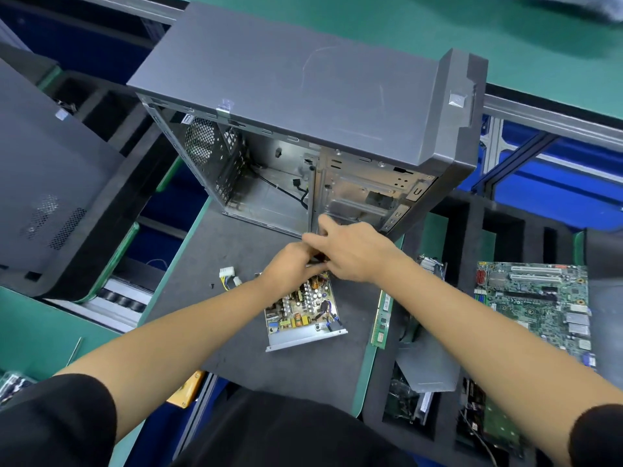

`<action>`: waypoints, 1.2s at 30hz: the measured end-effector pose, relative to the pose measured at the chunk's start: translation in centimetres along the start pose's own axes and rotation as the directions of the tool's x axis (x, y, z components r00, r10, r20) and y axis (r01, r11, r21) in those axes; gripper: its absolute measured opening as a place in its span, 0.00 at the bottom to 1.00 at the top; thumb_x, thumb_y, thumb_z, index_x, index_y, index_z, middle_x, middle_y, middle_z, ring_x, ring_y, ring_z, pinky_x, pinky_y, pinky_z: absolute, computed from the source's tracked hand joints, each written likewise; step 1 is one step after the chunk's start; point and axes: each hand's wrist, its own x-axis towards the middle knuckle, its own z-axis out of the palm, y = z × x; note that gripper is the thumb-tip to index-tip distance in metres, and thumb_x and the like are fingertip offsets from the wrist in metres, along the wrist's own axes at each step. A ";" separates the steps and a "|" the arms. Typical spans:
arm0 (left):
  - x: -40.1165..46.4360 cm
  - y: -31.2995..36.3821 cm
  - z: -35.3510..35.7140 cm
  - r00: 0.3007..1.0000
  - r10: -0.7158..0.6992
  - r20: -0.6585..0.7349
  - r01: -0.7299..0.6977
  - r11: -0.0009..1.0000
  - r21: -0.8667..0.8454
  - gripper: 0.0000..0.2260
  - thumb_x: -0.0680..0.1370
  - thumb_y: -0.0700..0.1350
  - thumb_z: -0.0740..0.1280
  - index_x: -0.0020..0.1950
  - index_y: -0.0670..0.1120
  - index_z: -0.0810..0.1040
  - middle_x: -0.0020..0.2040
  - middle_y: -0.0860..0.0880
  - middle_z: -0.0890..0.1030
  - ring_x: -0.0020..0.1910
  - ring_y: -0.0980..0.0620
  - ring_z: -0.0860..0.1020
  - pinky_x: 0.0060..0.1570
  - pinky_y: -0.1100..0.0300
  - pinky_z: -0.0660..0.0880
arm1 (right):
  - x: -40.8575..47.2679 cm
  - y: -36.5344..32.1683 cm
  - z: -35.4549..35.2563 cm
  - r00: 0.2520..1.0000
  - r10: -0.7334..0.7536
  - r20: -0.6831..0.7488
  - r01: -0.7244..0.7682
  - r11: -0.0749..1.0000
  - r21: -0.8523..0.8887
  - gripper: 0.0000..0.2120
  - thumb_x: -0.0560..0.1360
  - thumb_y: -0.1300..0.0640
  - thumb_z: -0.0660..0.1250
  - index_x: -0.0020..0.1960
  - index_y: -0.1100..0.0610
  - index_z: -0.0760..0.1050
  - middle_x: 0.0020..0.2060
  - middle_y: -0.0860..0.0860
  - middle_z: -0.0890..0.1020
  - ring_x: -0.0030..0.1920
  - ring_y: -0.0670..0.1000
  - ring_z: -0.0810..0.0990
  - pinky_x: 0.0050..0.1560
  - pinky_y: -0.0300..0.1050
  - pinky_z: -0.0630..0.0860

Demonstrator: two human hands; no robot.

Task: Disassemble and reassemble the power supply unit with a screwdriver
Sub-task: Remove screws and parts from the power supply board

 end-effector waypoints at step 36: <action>0.7 0.0 0.8 0.998 -0.064 -0.029 0.067 0.992 0.107 0.10 0.76 0.49 0.74 0.47 0.42 0.84 0.43 0.42 0.85 0.45 0.42 0.83 0.37 0.57 0.68 | 1.2 1.1 -1.5 0.957 -0.139 0.254 0.174 0.977 -0.124 0.15 0.82 0.48 0.56 0.66 0.53 0.64 0.54 0.55 0.78 0.42 0.60 0.81 0.32 0.49 0.68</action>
